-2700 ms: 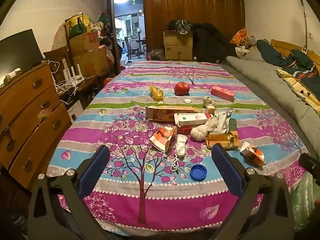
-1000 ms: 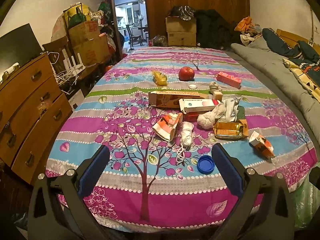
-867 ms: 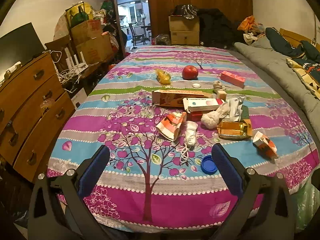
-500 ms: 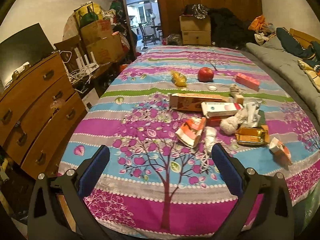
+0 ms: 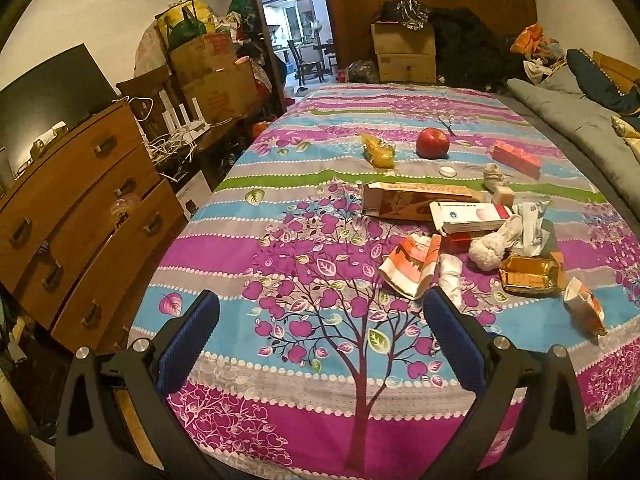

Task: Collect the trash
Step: 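Grasp the blue bottle cap with the right gripper while the left gripper grasps the orange paper cup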

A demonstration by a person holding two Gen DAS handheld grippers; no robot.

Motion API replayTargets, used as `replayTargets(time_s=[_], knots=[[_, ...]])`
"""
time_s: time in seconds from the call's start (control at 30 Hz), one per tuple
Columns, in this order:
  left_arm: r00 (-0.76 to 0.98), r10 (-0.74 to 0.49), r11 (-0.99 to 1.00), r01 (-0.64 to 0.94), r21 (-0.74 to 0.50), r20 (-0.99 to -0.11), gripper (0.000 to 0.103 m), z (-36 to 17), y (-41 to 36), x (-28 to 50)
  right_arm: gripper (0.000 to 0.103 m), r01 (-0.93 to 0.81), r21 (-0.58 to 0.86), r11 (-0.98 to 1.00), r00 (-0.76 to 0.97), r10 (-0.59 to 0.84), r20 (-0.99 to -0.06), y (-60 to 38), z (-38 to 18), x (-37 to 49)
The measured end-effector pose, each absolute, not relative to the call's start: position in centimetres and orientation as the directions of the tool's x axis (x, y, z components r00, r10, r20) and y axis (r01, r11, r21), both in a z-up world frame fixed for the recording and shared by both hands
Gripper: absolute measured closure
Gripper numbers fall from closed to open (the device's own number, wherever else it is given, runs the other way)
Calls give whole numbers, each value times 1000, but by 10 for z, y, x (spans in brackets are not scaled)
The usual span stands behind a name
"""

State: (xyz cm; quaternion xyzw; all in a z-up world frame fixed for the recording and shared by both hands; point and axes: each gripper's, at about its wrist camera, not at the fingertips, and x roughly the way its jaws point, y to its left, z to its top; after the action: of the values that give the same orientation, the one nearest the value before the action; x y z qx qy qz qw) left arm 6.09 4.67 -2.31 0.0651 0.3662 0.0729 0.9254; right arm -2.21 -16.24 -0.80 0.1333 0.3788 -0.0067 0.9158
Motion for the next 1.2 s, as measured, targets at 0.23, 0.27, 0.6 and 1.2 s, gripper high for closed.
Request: replayTargets(time_s=[0.23, 0.27, 0.6, 1.2], knots=[[698, 210, 975, -97, 200, -685, 5, -31, 56, 68, 5, 36, 170, 985, 691, 99, -716, -140, -24, -6], [690, 220, 973, -105, 205, -689, 5, -33, 62, 70, 6, 18, 158, 987, 688, 103, -718, -135, -27, -4], [616, 276, 961, -187, 204, -738, 5, -53, 108, 75, 35, -228, 98, 969, 619, 222, -754, -70, -79, 39], [624, -36, 996, 85, 23, -781, 5, -49, 79, 109, 62, -143, 249, 958, 561, 286, -777, -85, -119, 66]])
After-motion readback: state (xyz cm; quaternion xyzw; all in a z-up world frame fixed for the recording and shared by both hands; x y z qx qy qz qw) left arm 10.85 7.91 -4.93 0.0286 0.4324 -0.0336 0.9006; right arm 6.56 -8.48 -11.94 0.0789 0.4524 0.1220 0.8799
